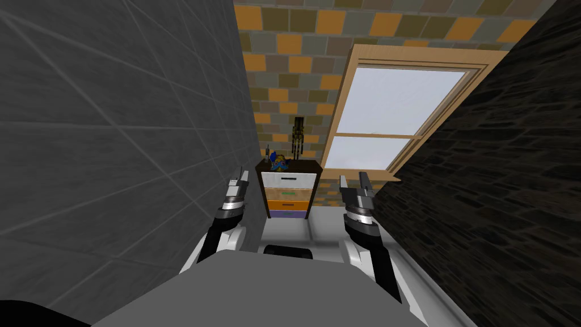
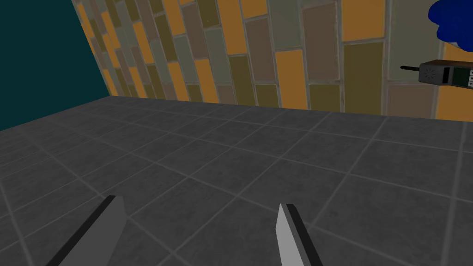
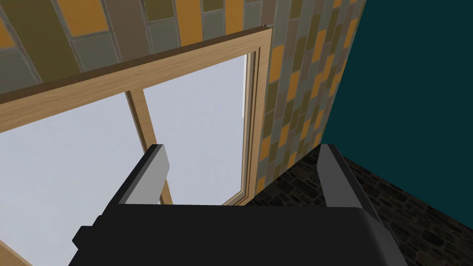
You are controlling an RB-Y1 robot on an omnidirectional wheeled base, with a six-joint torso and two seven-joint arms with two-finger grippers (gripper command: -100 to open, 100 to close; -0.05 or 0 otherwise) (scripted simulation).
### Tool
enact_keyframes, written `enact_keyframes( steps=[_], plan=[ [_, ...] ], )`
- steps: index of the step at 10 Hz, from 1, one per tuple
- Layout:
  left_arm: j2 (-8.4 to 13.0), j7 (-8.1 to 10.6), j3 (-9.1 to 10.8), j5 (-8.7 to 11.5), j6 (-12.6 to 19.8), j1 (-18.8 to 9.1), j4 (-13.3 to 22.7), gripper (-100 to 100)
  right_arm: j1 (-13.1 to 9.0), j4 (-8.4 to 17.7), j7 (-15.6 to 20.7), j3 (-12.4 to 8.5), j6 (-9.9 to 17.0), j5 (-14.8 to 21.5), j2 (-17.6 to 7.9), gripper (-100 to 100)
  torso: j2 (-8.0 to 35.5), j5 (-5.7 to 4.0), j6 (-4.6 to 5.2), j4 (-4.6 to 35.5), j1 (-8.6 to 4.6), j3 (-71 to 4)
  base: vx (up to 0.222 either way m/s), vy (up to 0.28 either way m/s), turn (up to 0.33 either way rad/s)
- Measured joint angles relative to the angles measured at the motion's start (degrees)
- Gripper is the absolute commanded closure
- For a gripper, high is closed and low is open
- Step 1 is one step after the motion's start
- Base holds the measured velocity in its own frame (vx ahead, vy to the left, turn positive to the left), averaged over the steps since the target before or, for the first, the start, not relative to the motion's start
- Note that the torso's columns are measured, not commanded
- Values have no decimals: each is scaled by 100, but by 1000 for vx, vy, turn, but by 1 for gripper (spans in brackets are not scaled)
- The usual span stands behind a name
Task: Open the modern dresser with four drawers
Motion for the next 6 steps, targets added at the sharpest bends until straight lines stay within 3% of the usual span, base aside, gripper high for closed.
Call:
enact_keyframes(
  steps=[2,6],
  plan=[
    [0,0,0,0,0,0,0,0,0,0,0,0,0,0,0,0,597,0,0,600,0,-1200,0,0,0],
    [0,0,0,0,0,0,-1,0,0,-1,0,0,0,0,0,0,2269,0,0,2268,0,-4536,0,0,0]
  ],
)
